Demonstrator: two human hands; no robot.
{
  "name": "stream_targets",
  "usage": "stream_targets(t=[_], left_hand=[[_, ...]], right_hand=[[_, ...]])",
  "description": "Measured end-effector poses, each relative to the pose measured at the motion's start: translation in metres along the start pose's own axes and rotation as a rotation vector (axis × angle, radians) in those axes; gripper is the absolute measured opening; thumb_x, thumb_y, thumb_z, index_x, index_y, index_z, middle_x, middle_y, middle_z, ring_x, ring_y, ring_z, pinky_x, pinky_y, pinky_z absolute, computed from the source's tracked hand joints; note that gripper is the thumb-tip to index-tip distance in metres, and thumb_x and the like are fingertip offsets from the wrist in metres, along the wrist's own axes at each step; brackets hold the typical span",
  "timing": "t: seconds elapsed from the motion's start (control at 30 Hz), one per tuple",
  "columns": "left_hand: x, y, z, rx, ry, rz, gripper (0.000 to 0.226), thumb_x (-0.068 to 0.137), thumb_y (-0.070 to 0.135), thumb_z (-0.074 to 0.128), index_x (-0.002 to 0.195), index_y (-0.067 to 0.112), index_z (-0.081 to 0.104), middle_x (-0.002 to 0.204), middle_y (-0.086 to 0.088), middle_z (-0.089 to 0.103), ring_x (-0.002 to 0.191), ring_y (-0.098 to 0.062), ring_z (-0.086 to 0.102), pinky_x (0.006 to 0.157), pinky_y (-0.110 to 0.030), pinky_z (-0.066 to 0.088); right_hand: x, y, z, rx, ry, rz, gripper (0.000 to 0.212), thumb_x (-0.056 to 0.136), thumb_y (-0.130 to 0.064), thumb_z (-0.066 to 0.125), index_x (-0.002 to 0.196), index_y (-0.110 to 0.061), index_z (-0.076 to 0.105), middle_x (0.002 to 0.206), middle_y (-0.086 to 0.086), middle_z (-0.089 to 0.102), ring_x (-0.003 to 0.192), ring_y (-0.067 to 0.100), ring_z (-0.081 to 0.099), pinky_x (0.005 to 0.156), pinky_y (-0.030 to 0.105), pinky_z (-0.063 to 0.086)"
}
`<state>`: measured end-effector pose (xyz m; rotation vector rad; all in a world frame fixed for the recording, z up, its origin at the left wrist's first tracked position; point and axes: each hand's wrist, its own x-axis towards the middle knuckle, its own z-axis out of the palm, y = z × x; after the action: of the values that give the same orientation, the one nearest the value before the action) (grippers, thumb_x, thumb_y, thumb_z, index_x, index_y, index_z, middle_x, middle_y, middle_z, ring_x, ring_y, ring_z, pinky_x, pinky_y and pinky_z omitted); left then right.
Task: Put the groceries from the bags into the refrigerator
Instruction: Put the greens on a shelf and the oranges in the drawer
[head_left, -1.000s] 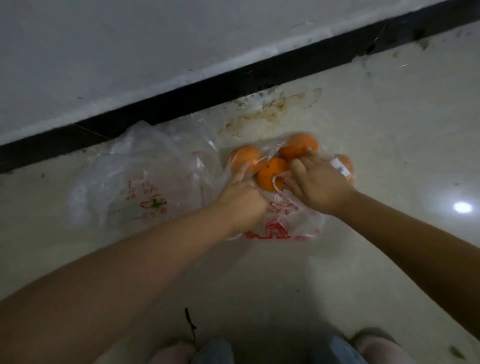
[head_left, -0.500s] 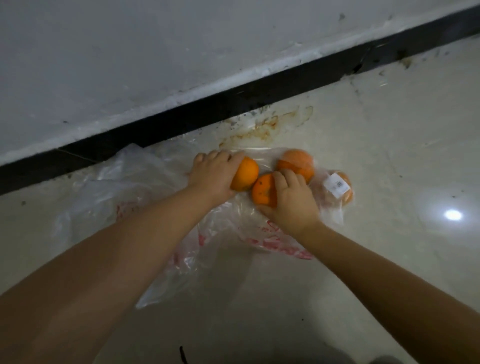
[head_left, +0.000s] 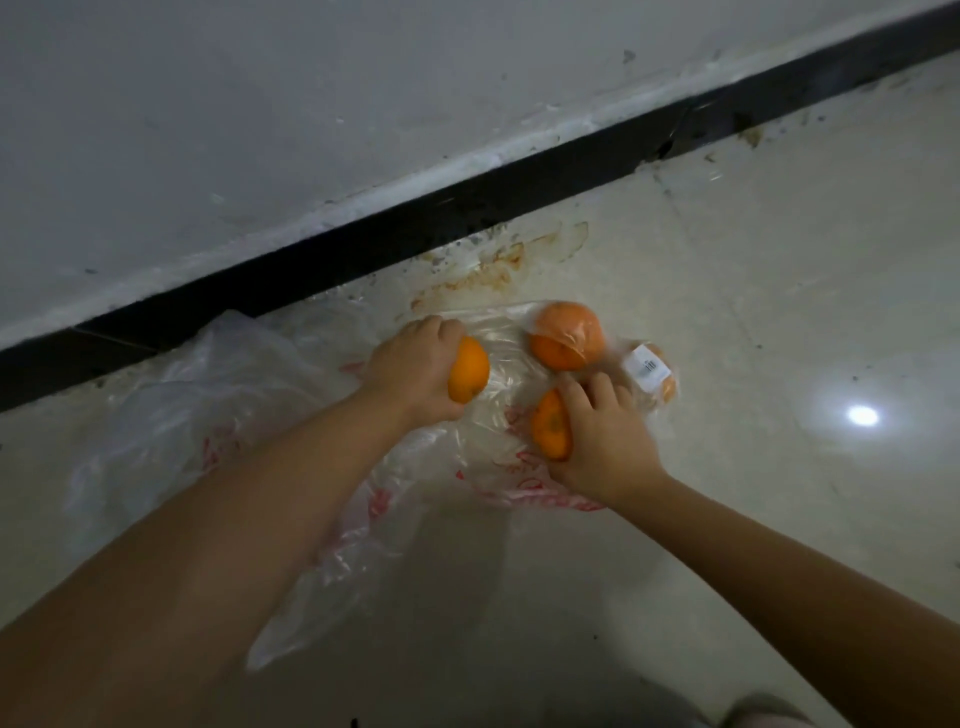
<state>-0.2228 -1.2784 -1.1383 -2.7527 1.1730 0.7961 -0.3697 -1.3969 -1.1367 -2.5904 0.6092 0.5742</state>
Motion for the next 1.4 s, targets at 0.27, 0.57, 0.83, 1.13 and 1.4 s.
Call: stream_targets(t=[0.27, 0.57, 0.83, 1.13, 1.4], left_hand=[[-0.036, 0.018, 0.027, -0.189, -0.143, -0.162, 0.071, 0.068, 0.041, 0.076, 0.123, 0.01, 0.045, 0.124, -0.013, 0.052, 0.115, -0.028, 0.05, 0.089, -0.032, 0.043], [-0.039, 0.021, 0.028, 0.202, -0.112, -0.028, 0.07, 0.083, 0.028, 0.064, 0.142, 0.017, 0.027, 0.139, -0.008, 0.034, 0.13, -0.028, 0.032, 0.106, -0.036, 0.032], [-0.058, 0.036, -0.016, 0.049, -0.164, -0.005, 0.072, 0.076, 0.033, 0.069, 0.137, 0.019, 0.034, 0.135, -0.005, 0.039, 0.127, -0.027, 0.034, 0.095, -0.033, 0.042], [-0.159, 0.107, -0.161, -0.089, -0.124, -0.034, 0.077, 0.074, 0.043, 0.07, 0.138, 0.018, 0.035, 0.138, -0.006, 0.039, 0.126, -0.028, 0.035, 0.094, -0.036, 0.042], [-0.251, 0.189, -0.318, -0.038, -0.028, 0.143, 0.076, 0.074, 0.045, 0.073, 0.137, 0.025, 0.035, 0.138, -0.003, 0.041, 0.126, -0.024, 0.038, 0.093, -0.031, 0.043]], right_hand=[[-0.009, 0.008, 0.011, -0.148, -0.17, -0.024, 0.078, 0.077, -0.04, 0.065, 0.141, -0.019, 0.025, 0.14, 0.01, 0.032, 0.131, 0.031, 0.031, 0.11, 0.039, 0.028], [-0.011, 0.009, 0.014, -0.074, -0.143, -0.055, 0.076, 0.079, -0.038, 0.064, 0.141, -0.019, 0.025, 0.142, 0.008, 0.031, 0.131, 0.028, 0.032, 0.106, 0.037, 0.035], [-0.03, 0.005, -0.031, 0.16, 0.009, -0.081, 0.073, 0.067, -0.027, 0.076, 0.131, -0.013, 0.043, 0.13, 0.012, 0.045, 0.124, 0.032, 0.04, 0.093, 0.038, 0.042], [-0.142, -0.026, -0.157, 0.306, 0.141, 0.038, 0.086, 0.061, -0.021, 0.08, 0.135, -0.008, 0.04, 0.124, 0.018, 0.049, 0.111, 0.035, 0.048, 0.087, 0.031, 0.038], [-0.28, -0.048, -0.325, 0.402, 0.269, 0.18, 0.076, 0.067, -0.023, 0.08, 0.132, -0.013, 0.041, 0.133, 0.01, 0.044, 0.12, 0.025, 0.041, 0.086, 0.022, 0.029]])
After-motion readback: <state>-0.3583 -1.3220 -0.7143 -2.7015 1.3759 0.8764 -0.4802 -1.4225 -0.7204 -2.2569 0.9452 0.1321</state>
